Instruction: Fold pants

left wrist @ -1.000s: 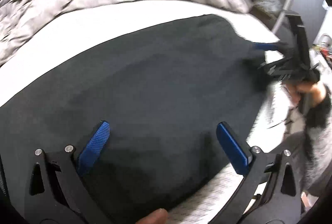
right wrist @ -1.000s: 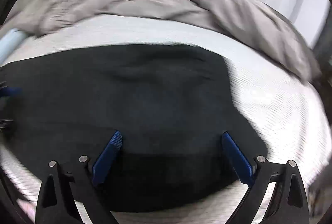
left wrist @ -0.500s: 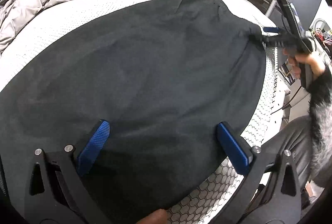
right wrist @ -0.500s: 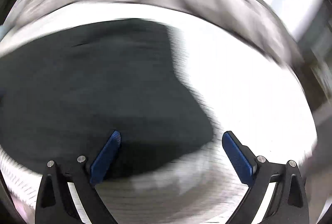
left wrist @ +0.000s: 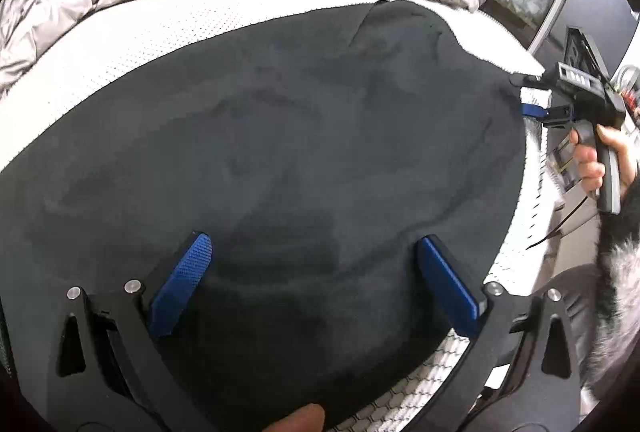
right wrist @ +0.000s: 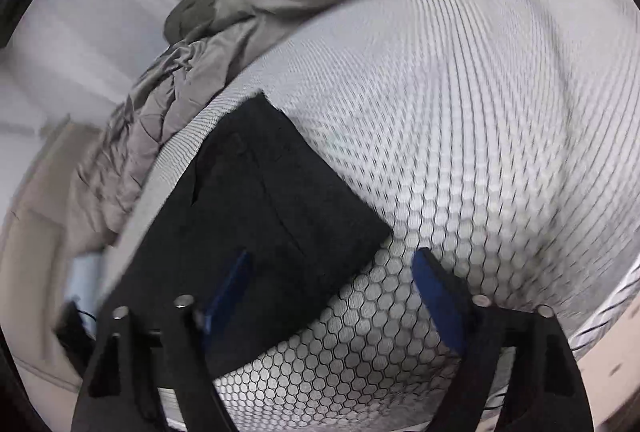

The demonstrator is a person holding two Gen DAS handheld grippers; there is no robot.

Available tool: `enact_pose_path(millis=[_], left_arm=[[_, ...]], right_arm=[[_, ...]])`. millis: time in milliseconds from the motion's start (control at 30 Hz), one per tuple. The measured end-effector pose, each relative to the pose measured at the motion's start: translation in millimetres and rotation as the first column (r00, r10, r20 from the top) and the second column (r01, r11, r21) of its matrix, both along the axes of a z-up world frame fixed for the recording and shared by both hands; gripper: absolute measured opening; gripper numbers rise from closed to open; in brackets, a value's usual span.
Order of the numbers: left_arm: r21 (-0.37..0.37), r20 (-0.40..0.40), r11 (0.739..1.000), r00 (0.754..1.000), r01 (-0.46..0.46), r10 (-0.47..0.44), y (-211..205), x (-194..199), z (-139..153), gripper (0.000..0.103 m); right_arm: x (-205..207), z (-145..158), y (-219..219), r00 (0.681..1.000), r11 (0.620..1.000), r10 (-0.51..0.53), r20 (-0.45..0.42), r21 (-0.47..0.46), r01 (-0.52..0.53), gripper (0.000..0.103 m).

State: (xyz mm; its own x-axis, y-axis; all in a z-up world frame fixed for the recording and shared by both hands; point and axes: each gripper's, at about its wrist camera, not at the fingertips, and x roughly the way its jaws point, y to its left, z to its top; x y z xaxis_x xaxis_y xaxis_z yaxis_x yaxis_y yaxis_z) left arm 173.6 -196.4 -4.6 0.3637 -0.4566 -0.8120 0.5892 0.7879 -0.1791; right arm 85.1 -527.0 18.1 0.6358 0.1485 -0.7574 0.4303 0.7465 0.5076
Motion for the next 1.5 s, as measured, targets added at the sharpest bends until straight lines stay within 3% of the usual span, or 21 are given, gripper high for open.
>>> enact_pose_path(millis=[67, 233, 267, 367, 533, 633, 733, 833, 900, 933, 967, 1033, 1067, 1133, 1267, 1300, 1333, 1367, 1433, 1500], left_arm=[[0.001, 0.002, 1.000, 1.000, 0.003, -0.003, -1, 0, 0, 0.103], [-0.001, -0.003, 1.000, 1.000, -0.004, 0.004, -1, 2, -3, 0.103], [0.000, -0.003, 1.000, 1.000, -0.005, 0.005, -2, 2, -3, 0.103], [0.002, -0.004, 1.000, 1.000, -0.006, 0.006, 0, 2, -4, 0.103], [0.005, -0.002, 1.000, 1.000, -0.005, 0.005, 3, 2, -3, 0.103], [-0.013, -0.005, 1.000, 1.000, -0.022, 0.022, 5, 3, 3, 0.103], [-0.043, 0.007, 0.998, 0.999, -0.035, 0.035, 7, 5, 9, 0.103], [-0.023, -0.027, 0.998, 0.998, -0.062, 0.061, -1, 16, 4, 0.103], [0.009, -0.032, 0.998, 0.997, -0.070, 0.070, -6, 19, -2, 0.103], [0.015, -0.024, 0.998, 0.998, -0.066, 0.066, -8, 18, -2, 0.103], [0.017, -0.019, 0.998, 0.998, -0.060, 0.060, -8, 17, -2, 0.103], [0.024, -0.011, 0.998, 0.999, -0.050, 0.050, -6, 14, -3, 0.103], [0.025, -0.008, 0.999, 0.999, -0.047, 0.048, -4, 13, -4, 0.103], [0.017, -0.002, 0.999, 0.999, -0.048, 0.048, 2, 11, -4, 0.103], [-0.011, 0.018, 0.997, 0.997, -0.079, 0.079, 23, 8, 4, 0.103], [-0.014, 0.022, 0.995, 0.995, -0.097, 0.097, 30, 8, 5, 0.103], [-0.009, 0.017, 0.994, 0.994, -0.110, 0.110, 34, 9, 4, 0.103], [0.005, 0.003, 0.993, 0.993, -0.115, 0.115, 38, 11, 0, 0.103], [0.023, 0.003, 0.994, 0.994, -0.105, 0.105, 47, 11, -5, 0.103], [0.054, 0.021, 0.993, 0.995, -0.102, 0.101, 59, 8, -5, 0.103]], right_arm=[[-8, -13, 3, 0.997, 0.997, -0.060, 0.050, 0.044, 0.058, 0.073], [0, -2, -13, 0.985, 0.992, -0.123, 0.124, 0.038, 0.120, 0.016], [0, 10, -9, 0.983, 0.996, -0.094, 0.159, 0.014, 0.093, 0.014], [-16, 33, 8, 0.982, 0.994, -0.033, 0.188, -0.098, 0.052, 0.014], [-5, 8, 9, 0.996, 0.976, -0.079, -0.042, -0.206, 0.068, 0.018], [-5, 30, 19, 0.996, 0.948, -0.092, 0.017, -0.304, 0.093, 0.026], [-19, 57, 31, 0.986, 0.931, -0.049, 0.156, -0.351, 0.102, 0.032], [8, 53, 72, 0.990, 0.920, 0.083, 0.115, -0.392, -0.032, 0.034], [37, 39, 103, 0.982, 0.859, 0.188, -0.003, -0.485, -0.166, 0.034], [47, 31, 115, 0.973, 0.806, 0.219, -0.070, -0.549, -0.221, 0.034], [55, 20, 128, 0.965, 0.730, 0.218, -0.144, -0.632, -0.259, 0.034], [56, 10, 130, 0.959, 0.682, 0.214, -0.187, -0.674, -0.284, 0.035], [52, 13, 124, 0.968, 0.683, 0.177, -0.177, -0.686, -0.250, 0.035], [37, 20, 115, 0.985, 0.645, 0.036, -0.172, -0.749, -0.154, 0.035], [25, 40, 114, 0.993, 0.798, 0.114, -0.041, -0.591, -0.116, 0.039], [28, 46, 124, 0.987, 0.807, 0.161, -0.012, -0.574, -0.139, 0.050], [30, 46, 134, 0.978, 0.806, 0.209, 0.005, -0.566, -0.170, 0.059], [35, 45, 153, 0.961, 0.799, 0.276, 0.008, -0.558, -0.225, 0.062], [40, 36, 183, 0.936, 0.776, 0.352, -0.022, -0.553, -0.305, 0.063], [52, 15, 215, 0.896, 0.725, 0.433, -0.100, -0.552, -0.412, 0.063]])
